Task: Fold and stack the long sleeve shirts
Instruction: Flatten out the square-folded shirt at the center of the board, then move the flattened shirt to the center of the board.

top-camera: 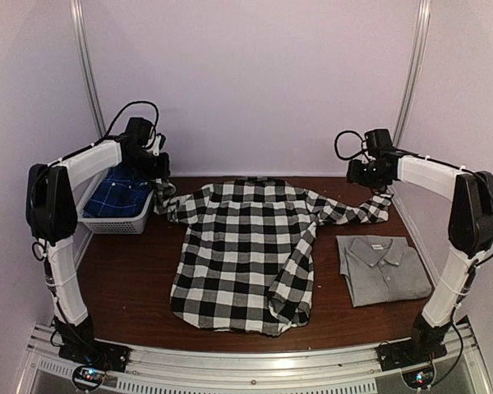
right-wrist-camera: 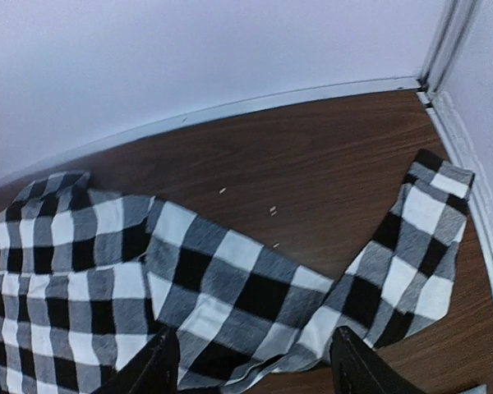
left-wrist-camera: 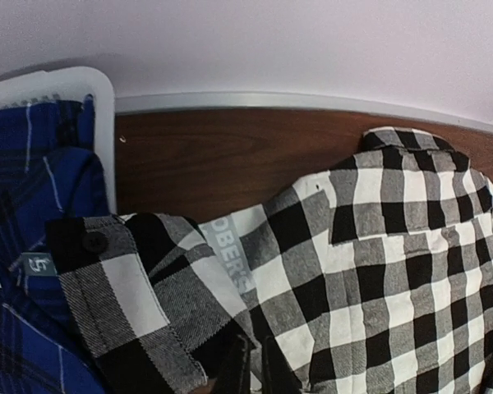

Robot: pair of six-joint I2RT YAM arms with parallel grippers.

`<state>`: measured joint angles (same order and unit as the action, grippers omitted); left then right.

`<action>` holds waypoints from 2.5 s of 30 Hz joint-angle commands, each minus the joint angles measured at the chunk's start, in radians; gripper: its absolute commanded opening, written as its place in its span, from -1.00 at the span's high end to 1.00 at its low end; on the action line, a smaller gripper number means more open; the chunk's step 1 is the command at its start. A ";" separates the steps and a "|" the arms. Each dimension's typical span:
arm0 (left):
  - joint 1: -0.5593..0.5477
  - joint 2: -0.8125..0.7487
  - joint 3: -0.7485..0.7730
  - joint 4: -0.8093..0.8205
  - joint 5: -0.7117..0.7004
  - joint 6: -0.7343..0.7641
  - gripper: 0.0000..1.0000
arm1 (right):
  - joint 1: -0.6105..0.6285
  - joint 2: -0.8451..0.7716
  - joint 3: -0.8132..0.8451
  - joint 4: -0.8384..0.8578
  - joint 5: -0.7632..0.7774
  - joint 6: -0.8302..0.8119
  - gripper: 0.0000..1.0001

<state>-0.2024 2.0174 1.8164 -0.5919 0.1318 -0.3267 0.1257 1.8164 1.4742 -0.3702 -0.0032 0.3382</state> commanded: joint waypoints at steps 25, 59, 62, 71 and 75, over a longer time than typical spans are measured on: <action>-0.199 -0.382 -0.643 0.271 0.159 -0.195 0.05 | 1.019 -0.023 -0.311 -0.108 0.076 0.271 -0.26; -0.235 -0.527 -0.930 0.207 0.186 -0.232 0.06 | 1.042 -0.578 -0.869 -0.352 0.167 0.754 0.90; -0.235 -0.537 -0.936 0.186 0.172 -0.232 0.05 | 1.041 -0.655 -0.889 -0.359 0.160 0.776 0.78; -0.238 -0.596 -1.076 0.185 0.284 -0.259 0.02 | 1.028 -0.686 -0.719 -0.402 0.263 0.684 -0.33; -0.275 -0.656 -1.163 0.186 0.320 -0.288 -0.06 | 0.971 -0.644 -0.673 -0.332 0.263 0.598 -0.34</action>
<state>-0.4404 1.4269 0.7212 -0.4038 0.3840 -0.5777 1.1408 1.1408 0.7589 -0.7551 0.2096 1.0248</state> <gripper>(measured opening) 0.511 0.666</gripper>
